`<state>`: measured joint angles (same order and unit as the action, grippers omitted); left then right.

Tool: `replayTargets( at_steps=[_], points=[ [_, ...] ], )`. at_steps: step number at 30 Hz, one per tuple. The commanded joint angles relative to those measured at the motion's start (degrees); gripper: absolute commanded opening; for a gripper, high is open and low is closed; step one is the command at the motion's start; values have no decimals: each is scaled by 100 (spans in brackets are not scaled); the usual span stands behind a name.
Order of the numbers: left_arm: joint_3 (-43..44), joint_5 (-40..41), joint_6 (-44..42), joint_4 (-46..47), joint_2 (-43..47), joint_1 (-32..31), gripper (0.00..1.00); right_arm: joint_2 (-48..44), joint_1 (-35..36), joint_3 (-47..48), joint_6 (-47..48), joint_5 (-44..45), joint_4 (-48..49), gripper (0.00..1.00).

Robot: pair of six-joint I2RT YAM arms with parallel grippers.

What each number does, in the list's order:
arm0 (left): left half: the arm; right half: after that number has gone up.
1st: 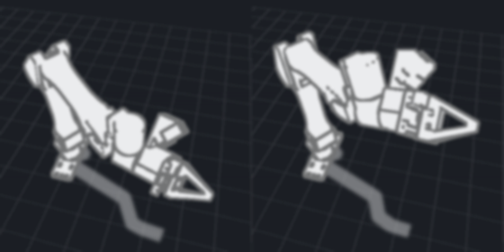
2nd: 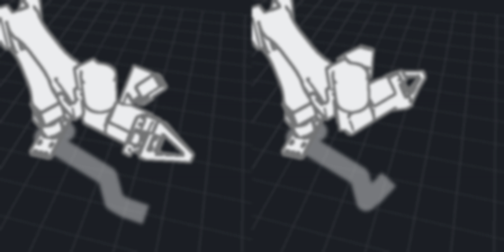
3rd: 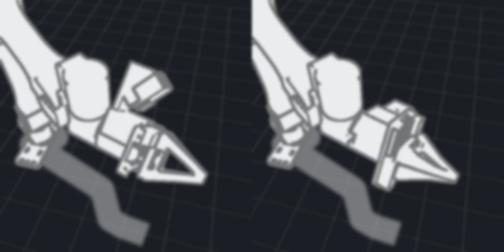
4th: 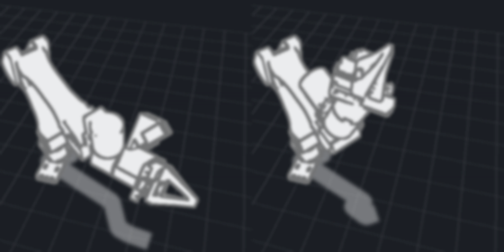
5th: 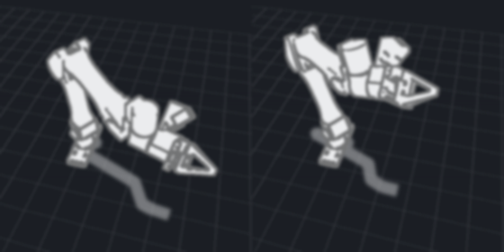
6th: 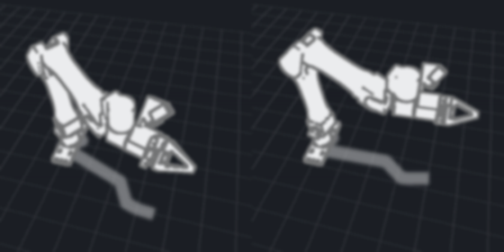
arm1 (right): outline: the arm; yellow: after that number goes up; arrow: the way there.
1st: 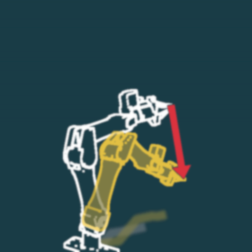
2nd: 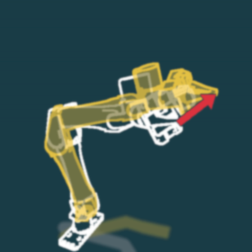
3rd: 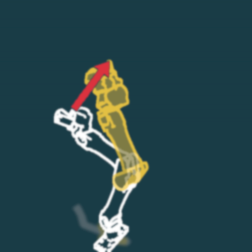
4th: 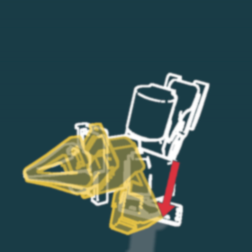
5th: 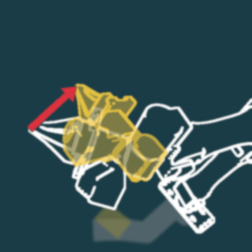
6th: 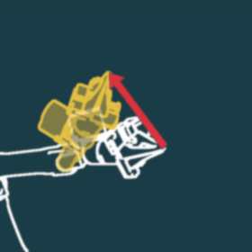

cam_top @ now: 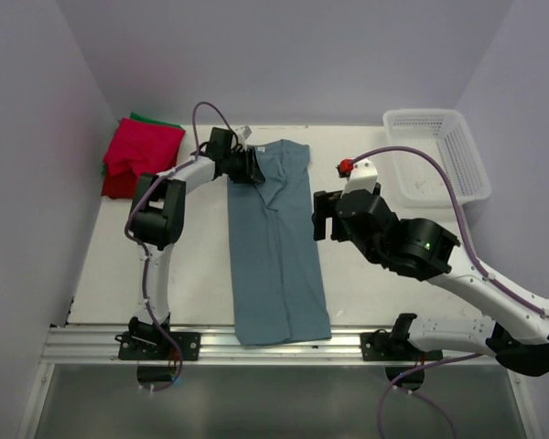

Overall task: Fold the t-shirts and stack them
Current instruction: Fold the tshirt

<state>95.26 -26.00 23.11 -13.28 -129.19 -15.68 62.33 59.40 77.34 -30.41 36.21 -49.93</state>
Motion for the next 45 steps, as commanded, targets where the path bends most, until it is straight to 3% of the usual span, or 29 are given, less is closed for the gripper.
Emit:
replayTargets(
  at_steps=[1, 14, 22, 24, 28, 29, 32, 45],
  points=[
    [142, 419, -176, -263, 139, -67, 46, -80, -42, -87, -52, 299, -113, 83],
    [-359, 991, -79, -351, 640, -216, 44, -150, -130, -202, -26, 378, -131, 84],
    [-552, 335, 88, 52, 491, -225, 44, -124, -183, -184, -17, 379, -131, 83],
    [-736, -87, 219, 518, 491, -225, 41, -115, -192, -210, -8, 378, -122, 80],
    [-1088, -713, 501, 1727, 561, -242, 27, -150, -192, -324, -44, 370, -96, 58],
    [-1132, -766, 527, 1828, 579, -260, 19, -185, -192, -351, -44, 370, -78, 54],
    [-1238, -898, 440, 2031, 701, -383, 12, -229, -192, -430, -79, 370, -34, 43],
    [-1072, -811, -157, 1479, 1159, -1024, 11, -195, -200, -562, -88, 396, 45, 43]
  ],
)
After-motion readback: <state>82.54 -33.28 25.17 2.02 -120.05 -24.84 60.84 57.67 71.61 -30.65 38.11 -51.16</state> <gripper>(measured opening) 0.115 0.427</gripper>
